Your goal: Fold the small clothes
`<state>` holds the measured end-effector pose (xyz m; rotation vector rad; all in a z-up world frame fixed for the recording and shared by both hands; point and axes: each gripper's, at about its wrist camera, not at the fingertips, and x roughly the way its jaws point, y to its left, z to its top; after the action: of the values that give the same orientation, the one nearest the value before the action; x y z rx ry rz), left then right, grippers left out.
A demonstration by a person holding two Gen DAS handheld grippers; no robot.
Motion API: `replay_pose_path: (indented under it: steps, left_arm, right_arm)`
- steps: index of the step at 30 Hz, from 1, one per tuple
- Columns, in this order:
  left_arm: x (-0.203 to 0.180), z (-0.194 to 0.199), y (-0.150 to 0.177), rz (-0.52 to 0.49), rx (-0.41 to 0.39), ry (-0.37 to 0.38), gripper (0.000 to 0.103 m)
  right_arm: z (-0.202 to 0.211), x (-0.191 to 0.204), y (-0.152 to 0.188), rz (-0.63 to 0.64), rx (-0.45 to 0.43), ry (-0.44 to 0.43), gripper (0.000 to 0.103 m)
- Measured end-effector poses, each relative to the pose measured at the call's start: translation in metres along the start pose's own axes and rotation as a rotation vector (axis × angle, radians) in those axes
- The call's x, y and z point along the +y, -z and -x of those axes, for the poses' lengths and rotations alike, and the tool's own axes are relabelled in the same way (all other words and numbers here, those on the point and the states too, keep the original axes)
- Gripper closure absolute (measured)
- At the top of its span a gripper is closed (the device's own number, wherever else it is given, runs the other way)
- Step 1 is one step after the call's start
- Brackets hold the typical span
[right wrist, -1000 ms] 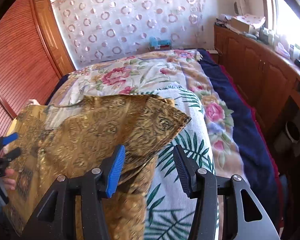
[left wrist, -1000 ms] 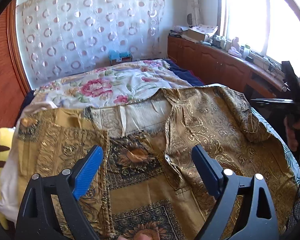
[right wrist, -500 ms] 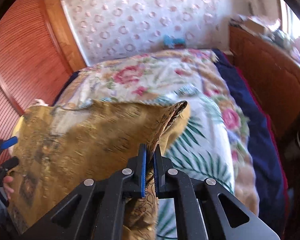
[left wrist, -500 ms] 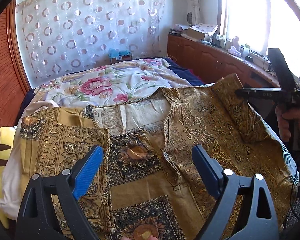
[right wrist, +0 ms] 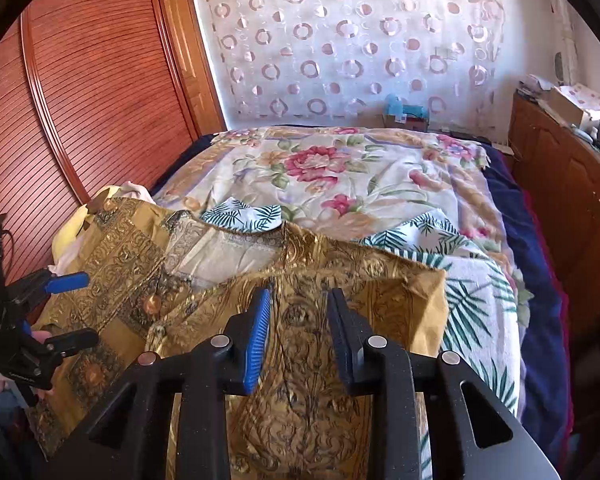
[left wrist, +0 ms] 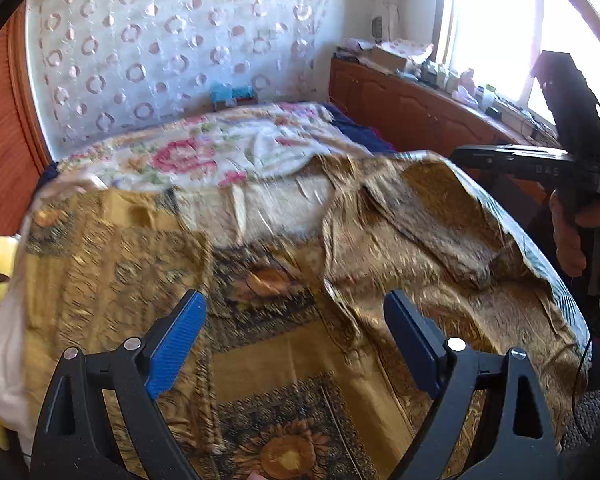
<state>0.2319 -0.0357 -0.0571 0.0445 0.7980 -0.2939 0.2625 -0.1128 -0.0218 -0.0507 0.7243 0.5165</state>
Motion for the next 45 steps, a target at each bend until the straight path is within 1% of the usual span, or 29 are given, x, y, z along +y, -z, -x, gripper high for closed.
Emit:
replay_pose_path:
  steps: [2, 4, 6, 11, 13, 17, 20, 27, 32, 38, 39, 40, 43, 45]
  left_arm:
    - [-0.001, -0.01, 0.006, -0.007, 0.04, 0.007, 0.012]
    - [-0.002, -0.021, 0.012, -0.014, 0.079, 0.012, 0.012]
    - [-0.005, -0.028, 0.016, -0.023, 0.101, 0.011, 0.012]
    - [-0.013, -0.04, 0.023, -0.054, 0.139, 0.006, 0.011]
    - [-0.021, -0.04, 0.026, -0.091, 0.125, -0.015, 0.011]
    - [-0.024, -0.04, 0.027, -0.096, 0.115, -0.007, 0.009]
    - [-0.029, -0.041, 0.028, -0.116, 0.13, 0.004, 0.001]
    - [-0.028, -0.042, 0.026, -0.116, 0.131, 0.006, 0.0]
    - [-0.028, -0.042, 0.026, -0.115, 0.131, 0.006, 0.0]
    - [-0.028, -0.041, 0.026, -0.114, 0.13, 0.008, 0.0]
    - [-0.028, -0.04, 0.027, -0.112, 0.131, 0.004, 0.0]
    - [-0.026, -0.039, 0.027, -0.106, 0.13, 0.0, 0.0]
    - [-0.019, -0.03, 0.028, -0.075, 0.117, -0.001, 0.0]
    - [-0.013, -0.023, 0.026, -0.058, 0.1, -0.002, 0.0]
  right_arm:
    - [0.005, -0.007, 0.013, 0.007, 0.022, 0.023, 0.072]
    - [0.007, -0.009, 0.016, 0.016, 0.052, 0.047, 0.072]
    - [0.014, -0.013, 0.028, 0.016, 0.083, 0.069, 0.071]
    - [0.019, -0.017, 0.048, 0.004, 0.139, 0.079, 0.071]
    - [0.023, -0.018, 0.052, -0.012, 0.149, 0.08, 0.071]
    - [0.033, -0.022, 0.061, -0.036, 0.154, 0.072, 0.071]
    - [0.04, -0.025, 0.067, -0.044, 0.158, 0.066, 0.071]
    - [0.041, -0.018, 0.069, -0.04, 0.161, 0.046, 0.071]
    - [0.03, -0.006, 0.068, -0.003, 0.169, 0.016, 0.071]
    - [0.011, 0.0, 0.074, 0.007, 0.242, 0.015, 0.072]
    - [0.012, 0.0, 0.077, 0.008, 0.254, 0.009, 0.075]
    - [0.015, 0.001, 0.079, 0.01, 0.26, 0.004, 0.089]
    - [0.025, 0.003, 0.086, 0.009, 0.262, -0.011, 0.097]
    - [0.032, 0.005, 0.092, 0.008, 0.268, -0.016, 0.097]
